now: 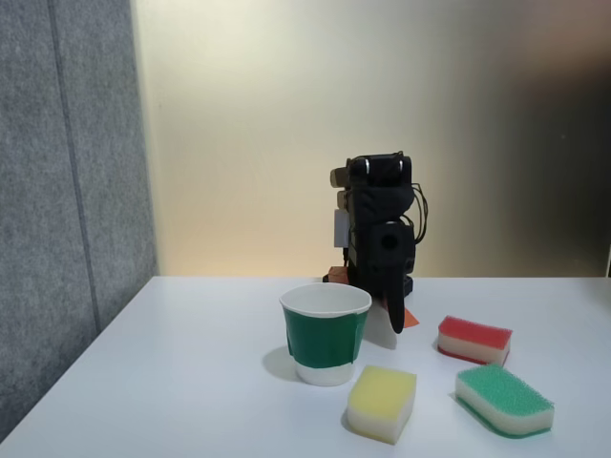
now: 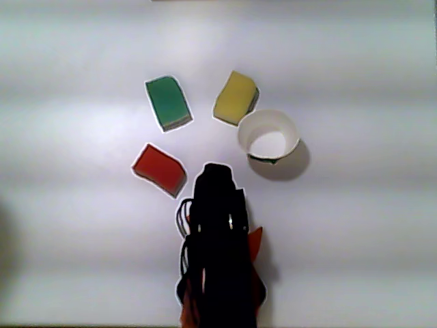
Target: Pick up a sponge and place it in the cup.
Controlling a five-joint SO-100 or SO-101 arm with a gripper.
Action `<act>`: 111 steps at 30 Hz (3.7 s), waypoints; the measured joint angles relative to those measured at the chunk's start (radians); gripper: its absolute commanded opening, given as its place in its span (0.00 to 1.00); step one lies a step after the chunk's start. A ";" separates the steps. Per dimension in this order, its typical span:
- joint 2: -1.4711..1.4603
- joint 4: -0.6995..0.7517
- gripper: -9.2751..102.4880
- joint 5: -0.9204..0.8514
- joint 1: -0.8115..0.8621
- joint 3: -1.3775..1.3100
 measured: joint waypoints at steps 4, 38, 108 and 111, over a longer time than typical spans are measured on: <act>-0.014 0.002 0.08 0.000 0.005 -0.006; -0.778 -0.037 0.26 0.098 -0.430 -0.699; -1.373 -0.359 0.08 -0.173 -0.420 -0.822; -1.359 -0.247 0.08 -0.173 -0.408 -0.874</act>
